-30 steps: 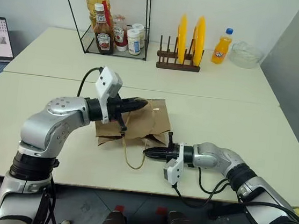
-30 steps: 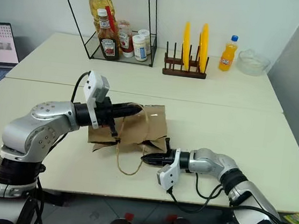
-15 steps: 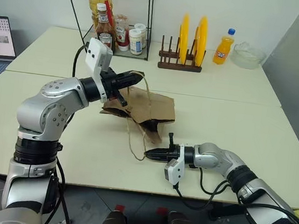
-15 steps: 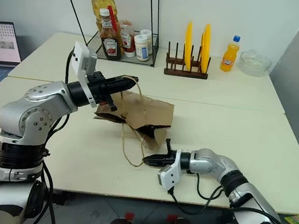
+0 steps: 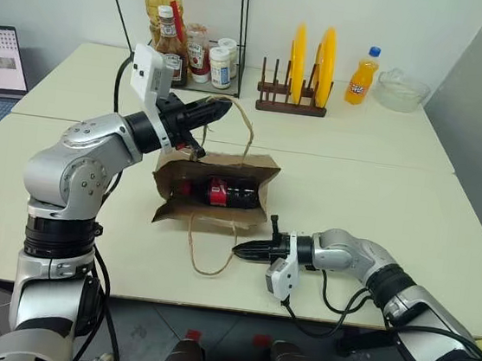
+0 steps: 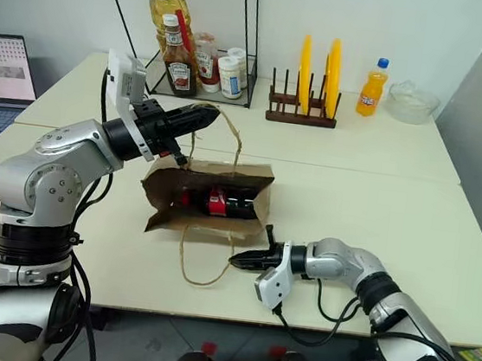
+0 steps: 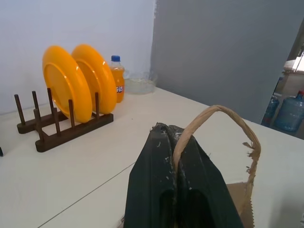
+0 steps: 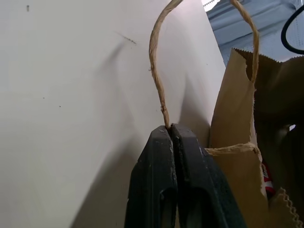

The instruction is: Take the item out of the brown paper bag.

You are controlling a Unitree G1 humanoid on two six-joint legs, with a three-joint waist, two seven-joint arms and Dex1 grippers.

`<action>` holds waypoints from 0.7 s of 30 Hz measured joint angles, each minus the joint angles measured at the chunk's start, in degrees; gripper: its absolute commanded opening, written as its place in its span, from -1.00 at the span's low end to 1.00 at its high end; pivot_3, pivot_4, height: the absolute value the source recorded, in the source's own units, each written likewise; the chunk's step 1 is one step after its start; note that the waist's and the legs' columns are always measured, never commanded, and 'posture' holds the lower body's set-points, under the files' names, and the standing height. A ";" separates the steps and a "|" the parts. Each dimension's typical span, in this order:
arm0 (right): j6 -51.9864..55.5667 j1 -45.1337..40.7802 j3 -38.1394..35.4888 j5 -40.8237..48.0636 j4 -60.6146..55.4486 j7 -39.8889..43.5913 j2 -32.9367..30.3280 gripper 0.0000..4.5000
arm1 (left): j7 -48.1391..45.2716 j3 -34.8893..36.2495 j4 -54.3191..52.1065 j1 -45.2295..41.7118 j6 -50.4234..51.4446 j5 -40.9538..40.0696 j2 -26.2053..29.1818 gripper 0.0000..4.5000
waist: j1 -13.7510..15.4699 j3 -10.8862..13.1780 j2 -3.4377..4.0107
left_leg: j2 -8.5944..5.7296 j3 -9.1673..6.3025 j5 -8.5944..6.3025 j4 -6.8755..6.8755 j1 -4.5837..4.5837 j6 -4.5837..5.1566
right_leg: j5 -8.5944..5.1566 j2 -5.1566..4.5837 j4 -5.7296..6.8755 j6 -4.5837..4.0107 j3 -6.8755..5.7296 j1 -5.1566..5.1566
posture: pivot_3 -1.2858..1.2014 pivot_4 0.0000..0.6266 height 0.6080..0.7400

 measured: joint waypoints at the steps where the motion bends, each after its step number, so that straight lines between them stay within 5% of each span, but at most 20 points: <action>1: -0.11 -0.06 0.00 -0.06 0.08 -0.01 -0.01 -0.98 | 0.03 0.00 0.06 0.00 0.00 -0.05 0.00 -1.00 | 0.02 0.00 0.00 | 0.00 0.00 0.00 0.00 0.00 0.00 | 0.00 0.00 0.00 0.00 0.00 0.00 | 0.03 -0.52 1.00; 3: -0.22 -0.14 -0.01 -0.12 0.19 -0.01 -0.15 -0.98 | 0.06 0.00 0.19 -0.01 0.03 -0.33 -0.02 -1.00 | 0.06 0.00 0.00 | -0.01 0.00 0.00 0.01 0.00 0.00 | 0.00 -0.02 0.00 0.01 0.00 0.01 | 0.03 -0.52 1.00; 6: 0.06 0.67 -0.25 1.61 0.15 1.88 -1.22 -0.69 | 0.02 0.00 0.18 0.00 0.06 -0.73 -0.04 -1.00 | 0.29 0.00 0.00 | -0.05 0.00 0.00 0.01 -0.01 0.00 | 0.00 -0.05 -0.02 0.01 0.00 0.02 | 0.03 -0.52 1.00; 17: 8.76 14.38 -6.58 20.79 -19.71 14.77 -13.78 0.99 | -0.25 -0.07 -0.09 0.08 0.14 -0.99 -0.07 -1.00 | 0.89 0.20 0.14 | -0.06 0.01 0.00 0.00 -0.11 0.00 | -0.03 -0.05 -0.03 0.06 0.02 -0.07 | 0.03 -0.52 1.00; 21: 23.74 22.46 -9.52 33.18 -33.52 21.89 -22.02 0.99 | -0.69 0.21 0.01 0.24 0.14 -1.00 0.24 -1.00 | 1.08 0.38 0.21 | -0.05 0.02 0.00 0.01 -0.16 0.00 | -0.04 -0.04 -0.02 0.09 0.04 -0.11 | 0.03 -0.52 1.00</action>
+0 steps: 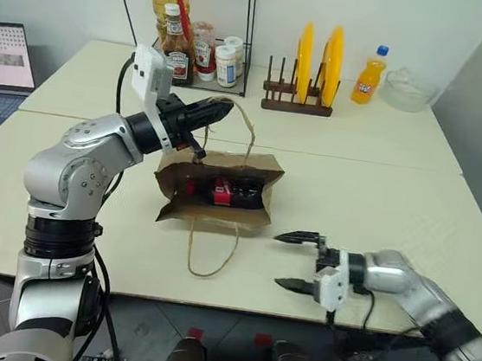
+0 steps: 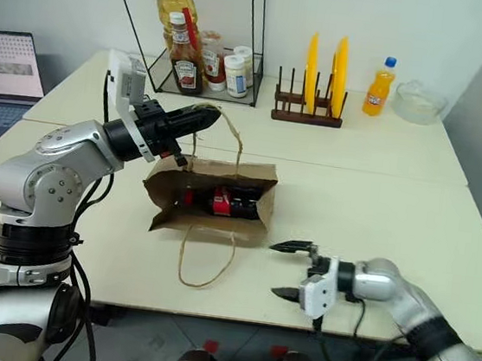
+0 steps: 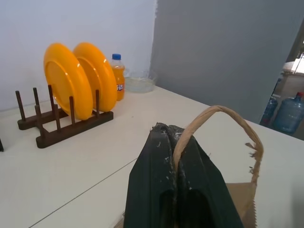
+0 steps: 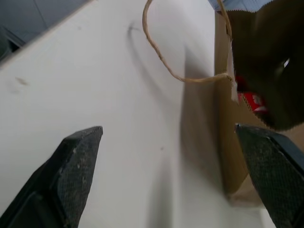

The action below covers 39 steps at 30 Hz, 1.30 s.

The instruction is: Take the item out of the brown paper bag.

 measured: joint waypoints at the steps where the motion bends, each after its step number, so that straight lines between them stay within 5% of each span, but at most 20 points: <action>1: 5.15 0.86 -1.07 3.33 -3.59 1.43 -0.94 0.90 | -0.08 0.00 0.00 0.02 0.00 0.00 0.00 -1.00 | -0.06 0.07 0.04 | 0.01 0.00 0.00 0.00 0.01 0.00 | 0.00 0.01 0.01 0.00 0.00 0.00 | 0.03 -0.52 1.00; 6: 37.67 -2.38 -7.07 24.70 -21.12 2.65 -0.30 0.22 | -0.62 0.00 0.01 0.02 0.00 -0.01 0.00 -1.00 | -1.16 0.16 0.10 | 0.13 -0.03 0.00 0.00 0.03 0.00 | -0.01 0.16 0.06 0.02 0.03 -0.06 | 0.03 -0.52 1.00; 13: 73.43 -14.31 -13.53 54.58 -27.67 -7.93 14.46 -0.94 | -0.74 -0.04 1.18 -0.43 -0.03 0.09 0.33 -1.00 | -1.15 0.17 0.11 | 0.12 -0.09 0.01 0.00 -0.34 -0.01 | -0.01 0.13 0.03 0.01 -0.07 -0.37 | 0.03 -0.52 1.00; 18: 81.79 -17.88 -13.30 57.51 -22.82 -8.21 23.90 -0.99 | -1.07 -0.28 1.74 -1.15 -0.05 0.16 0.46 -1.00 | -0.79 0.20 0.15 | 0.10 -0.27 0.02 0.08 -0.96 -0.01 | 0.01 0.12 0.08 0.01 -0.26 -0.91 | 0.03 -0.52 1.00; 26: 80.36 -19.13 -10.02 47.45 -13.58 -3.69 34.17 -0.99 | -1.48 -0.30 1.58 -1.53 0.02 0.16 0.86 -1.00 | -0.93 0.21 0.18 | 0.11 -0.27 0.02 0.03 -1.05 -0.02 | 0.01 0.13 0.13 0.01 -0.28 -1.07 | 0.03 -0.52 1.00; 39: 64.30 -22.38 -5.68 16.61 1.37 -7.73 39.24 -0.99 | -0.45 -0.30 -0.64 -0.53 0.05 0.06 0.86 -1.00 | -1.00 0.23 0.20 | 0.12 -0.28 0.18 0.05 -1.46 -0.30 | 0.03 0.12 0.25 -0.01 -0.29 -1.52 | 0.03 -0.52 1.00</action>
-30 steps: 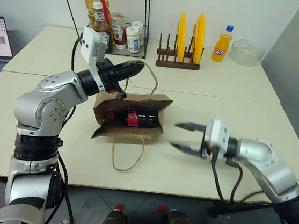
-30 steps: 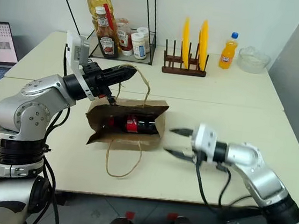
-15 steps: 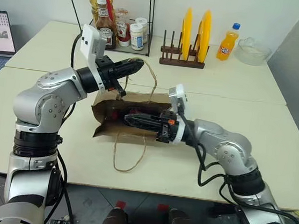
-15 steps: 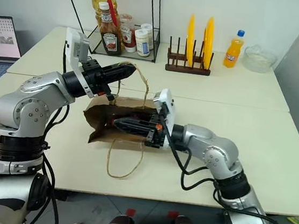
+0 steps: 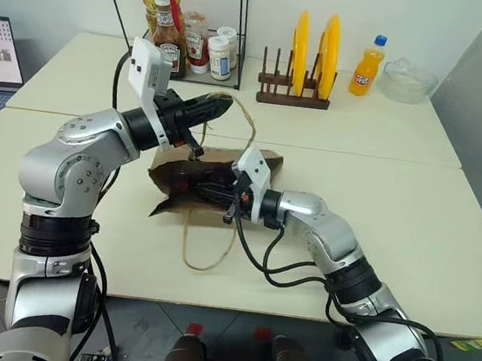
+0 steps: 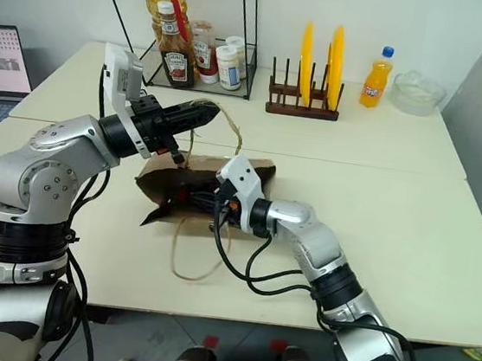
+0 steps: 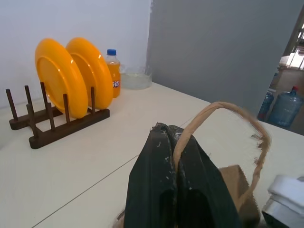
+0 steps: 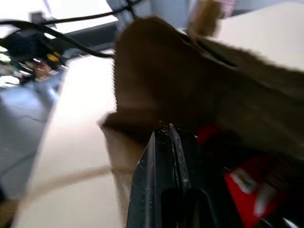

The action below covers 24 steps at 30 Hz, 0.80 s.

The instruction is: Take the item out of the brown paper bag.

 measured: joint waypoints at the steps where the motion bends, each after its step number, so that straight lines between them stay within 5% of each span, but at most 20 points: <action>1: 0.03 0.00 0.21 -1.61 -0.09 -0.81 -0.19 -0.99 | 0.01 0.00 -0.09 0.20 0.00 -0.01 -0.05 -1.00 | 0.00 0.00 0.00 | 0.00 -0.01 0.03 0.00 -0.01 -0.05 | 0.00 0.00 0.00 0.00 0.00 0.00 | 0.03 -0.52 1.00; 7: -2.43 -1.74 6.42 -16.41 -0.95 -4.18 -4.45 -0.99 | -0.06 0.00 -0.06 0.21 -0.05 0.01 -0.56 -1.00 | 0.01 0.00 0.00 | -0.02 -0.02 0.03 0.01 -0.03 -0.04 | 0.02 -0.01 -0.01 0.04 -0.02 0.00 | 0.03 -0.52 1.00; 20: -8.21 -4.91 11.07 -29.77 3.69 0.88 -6.93 0.98 | -0.20 -0.06 -0.05 0.20 -0.27 0.10 -1.19 -1.00 | 0.02 0.00 0.00 | -0.02 -0.07 0.04 0.03 -0.04 -0.03 | 0.05 -0.01 -0.01 0.07 -0.05 0.01 | 0.03 -0.52 1.00; 24: -11.49 -7.43 11.28 -32.83 9.95 0.63 -5.50 0.98 | -0.13 -0.07 -0.04 0.20 -0.84 0.23 -1.86 -1.00 | -0.05 0.00 0.00 | -0.02 -0.07 0.05 0.04 -0.03 -0.04 | 0.08 0.00 0.00 0.05 -0.04 0.01 | 0.03 -0.52 1.00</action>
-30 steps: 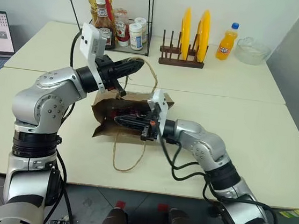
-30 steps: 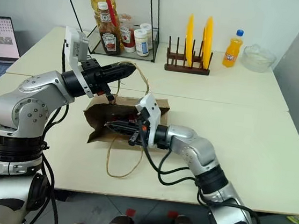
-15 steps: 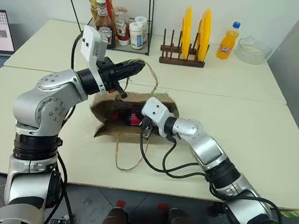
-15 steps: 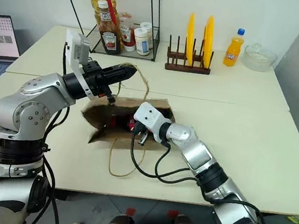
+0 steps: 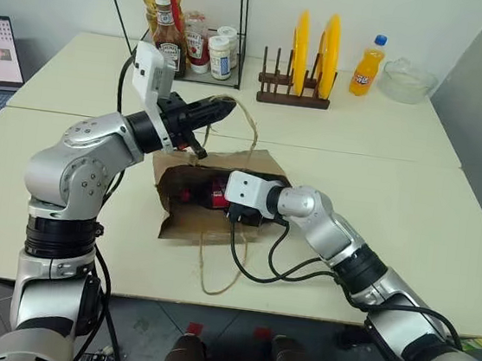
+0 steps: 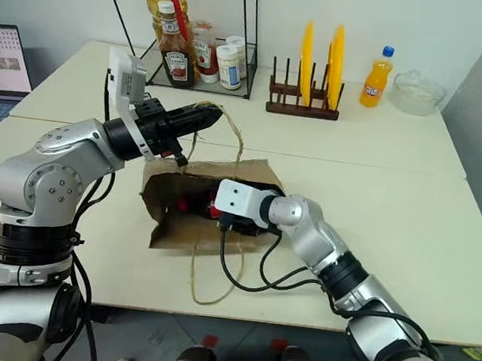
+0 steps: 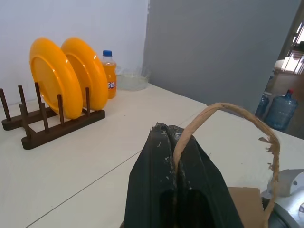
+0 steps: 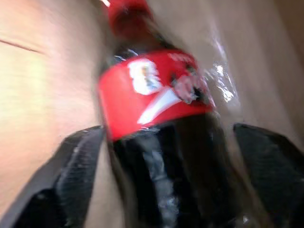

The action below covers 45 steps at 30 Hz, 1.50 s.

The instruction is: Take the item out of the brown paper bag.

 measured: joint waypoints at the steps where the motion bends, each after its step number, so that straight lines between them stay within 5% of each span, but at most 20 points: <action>1: -0.84 -0.54 0.11 -0.89 1.61 -0.06 0.52 0.98 | 0.02 -0.02 0.01 0.00 -0.20 0.08 -0.17 -1.00 | -0.03 0.00 0.00 | 0.00 -0.01 0.01 0.00 0.00 0.01 | 0.01 0.00 0.00 -0.01 0.00 0.00 | 0.03 -0.52 1.00; 10: -10.24 -5.26 1.36 -6.00 12.94 -0.56 2.39 0.98 | 0.07 -0.18 0.01 0.00 -0.50 0.28 -0.36 -1.00 | -0.28 -0.02 -0.01 | 0.00 0.00 0.08 0.01 0.08 0.06 | 0.12 0.00 0.02 0.03 0.02 0.07 | 0.03 -0.52 1.00; 16: -12.63 -5.42 0.88 -7.26 13.78 -0.98 2.42 0.41 | 0.14 -0.18 0.02 0.01 -0.63 0.48 -0.35 -1.00 | -0.22 -0.03 -0.01 | -0.02 -0.01 0.13 0.01 0.09 0.06 | 0.17 0.00 0.04 0.05 0.02 0.08 | 0.03 -0.52 1.00; 36: -7.21 3.88 -6.78 -2.50 -8.64 7.80 -6.04 0.41 | 1.44 -2.44 6.68 -1.17 -6.86 8.96 -0.24 -1.00 | -0.15 -0.01 0.02 | -0.03 -0.10 0.14 -0.01 -0.14 0.05 | 0.17 -0.01 -0.07 0.04 -0.08 -0.03 | 0.03 -0.52 1.00; 45: -9.29 11.02 -12.84 7.10 -17.79 12.09 -9.74 0.41 | 1.37 -2.85 10.43 -2.41 -9.38 12.12 -0.34 -1.00 | -0.14 -0.01 0.02 | -0.05 -0.10 0.15 0.01 -0.16 0.04 | 0.17 -0.03 -0.06 0.05 -0.07 -0.03 | 0.03 -0.52 1.00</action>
